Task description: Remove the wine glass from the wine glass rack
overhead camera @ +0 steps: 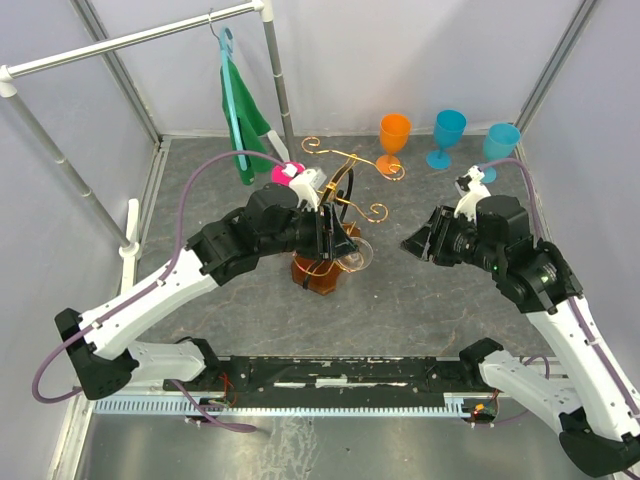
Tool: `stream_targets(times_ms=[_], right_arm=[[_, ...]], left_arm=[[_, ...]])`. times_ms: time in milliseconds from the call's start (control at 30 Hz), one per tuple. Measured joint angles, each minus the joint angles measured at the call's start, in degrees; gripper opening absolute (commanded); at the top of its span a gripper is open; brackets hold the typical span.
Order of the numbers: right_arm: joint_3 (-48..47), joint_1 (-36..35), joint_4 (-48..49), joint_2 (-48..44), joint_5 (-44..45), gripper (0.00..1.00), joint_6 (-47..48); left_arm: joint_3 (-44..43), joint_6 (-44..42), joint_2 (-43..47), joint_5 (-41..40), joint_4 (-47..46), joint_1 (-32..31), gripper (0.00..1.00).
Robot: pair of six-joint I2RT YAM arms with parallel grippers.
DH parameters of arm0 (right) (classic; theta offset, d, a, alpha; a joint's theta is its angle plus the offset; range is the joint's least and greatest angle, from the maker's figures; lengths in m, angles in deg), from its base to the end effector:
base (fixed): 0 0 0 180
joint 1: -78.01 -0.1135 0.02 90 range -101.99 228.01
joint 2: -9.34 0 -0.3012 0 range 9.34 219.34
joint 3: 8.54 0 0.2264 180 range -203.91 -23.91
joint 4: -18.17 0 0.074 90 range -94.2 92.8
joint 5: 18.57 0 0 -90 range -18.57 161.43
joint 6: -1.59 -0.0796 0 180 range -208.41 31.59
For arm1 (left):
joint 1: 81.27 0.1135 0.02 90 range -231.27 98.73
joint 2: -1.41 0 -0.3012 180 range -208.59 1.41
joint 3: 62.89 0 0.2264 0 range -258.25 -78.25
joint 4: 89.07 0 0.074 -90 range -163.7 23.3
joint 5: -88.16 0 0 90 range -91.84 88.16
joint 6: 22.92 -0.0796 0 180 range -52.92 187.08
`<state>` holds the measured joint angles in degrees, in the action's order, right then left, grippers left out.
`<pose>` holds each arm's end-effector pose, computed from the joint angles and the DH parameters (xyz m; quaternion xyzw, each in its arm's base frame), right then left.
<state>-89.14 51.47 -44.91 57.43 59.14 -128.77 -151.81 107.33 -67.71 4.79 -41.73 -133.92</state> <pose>0.1180 0.0779 0.3821 0.0512 0.8636 0.3492 0.3600 0.1513 -0.2134 0.4008 0.1220 0.8454 -0.4092 0.3208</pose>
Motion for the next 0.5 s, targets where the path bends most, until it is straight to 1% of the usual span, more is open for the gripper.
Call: stream_targets(times_ms=[200,267,333,367,500], right_arm=[[0.0,0.02,-0.15,-0.52,1.03,0.5,0.48],[0.0,0.04,-0.42,-0.79,1.29,0.5,0.74],[0.0,0.04,-0.66,-1.03,1.73,0.5,0.85],[0.0,0.04,-0.81,-1.14,1.97,0.5,0.87],[0.0,0.04,-0.92,-1.27,2.16,0.5,1.14]], left_arm=[[0.85,0.02,-0.39,2.54,-0.59,0.0,0.19],[1.05,0.0,-0.55,2.54,-0.61,0.09,0.11],[1.11,0.04,-0.5,2.99,-0.98,0.09,0.04],[1.09,0.02,-0.37,3.04,-1.55,0.0,0.03],[1.16,0.07,0.15,3.58,-1.9,0.0,0.03]])
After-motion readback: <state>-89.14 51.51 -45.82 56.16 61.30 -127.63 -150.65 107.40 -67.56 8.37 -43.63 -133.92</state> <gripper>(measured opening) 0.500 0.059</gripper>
